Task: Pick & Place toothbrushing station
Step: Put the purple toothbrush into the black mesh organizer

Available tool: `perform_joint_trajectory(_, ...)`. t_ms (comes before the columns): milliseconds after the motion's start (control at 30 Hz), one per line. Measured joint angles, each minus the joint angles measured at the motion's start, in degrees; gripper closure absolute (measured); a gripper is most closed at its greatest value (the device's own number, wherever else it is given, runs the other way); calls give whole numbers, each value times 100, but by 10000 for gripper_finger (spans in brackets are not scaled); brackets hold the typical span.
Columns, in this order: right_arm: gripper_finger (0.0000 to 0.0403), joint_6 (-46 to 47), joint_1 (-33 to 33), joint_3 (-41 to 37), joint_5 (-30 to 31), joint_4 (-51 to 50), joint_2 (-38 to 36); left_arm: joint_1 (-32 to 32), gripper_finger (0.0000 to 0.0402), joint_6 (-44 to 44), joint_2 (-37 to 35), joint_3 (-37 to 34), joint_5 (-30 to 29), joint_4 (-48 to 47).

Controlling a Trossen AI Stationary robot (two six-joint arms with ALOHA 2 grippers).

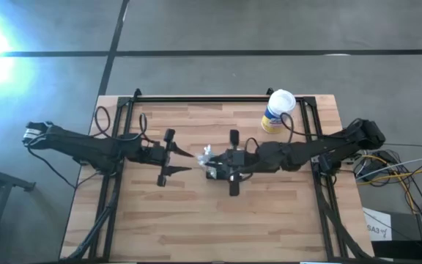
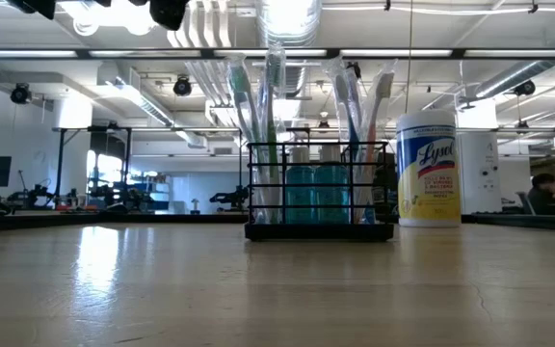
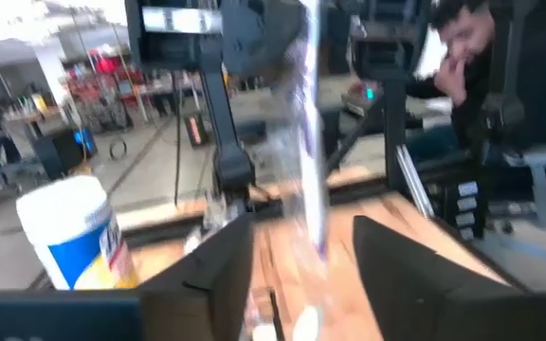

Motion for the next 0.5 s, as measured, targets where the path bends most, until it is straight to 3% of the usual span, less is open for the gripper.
perform_joint_trajectory(133,387,119,258,-17,262,-696,-297,0,187,-3,-447,-4,2,-816)
perform_joint_trajectory(233,387,277,519,-82,663,-1188,-463,-2,196,-108,-884,-23,-4,-1251)
perform_joint_trajectory(367,387,361,997,-274,1744,-1355,-561,-2,260,-300,-1632,-315,-64,-1251)
perform_joint_trajectory(500,387,838,1524,-601,3401,-1335,-552,-4,363,-515,-2344,-805,-640,-1250)
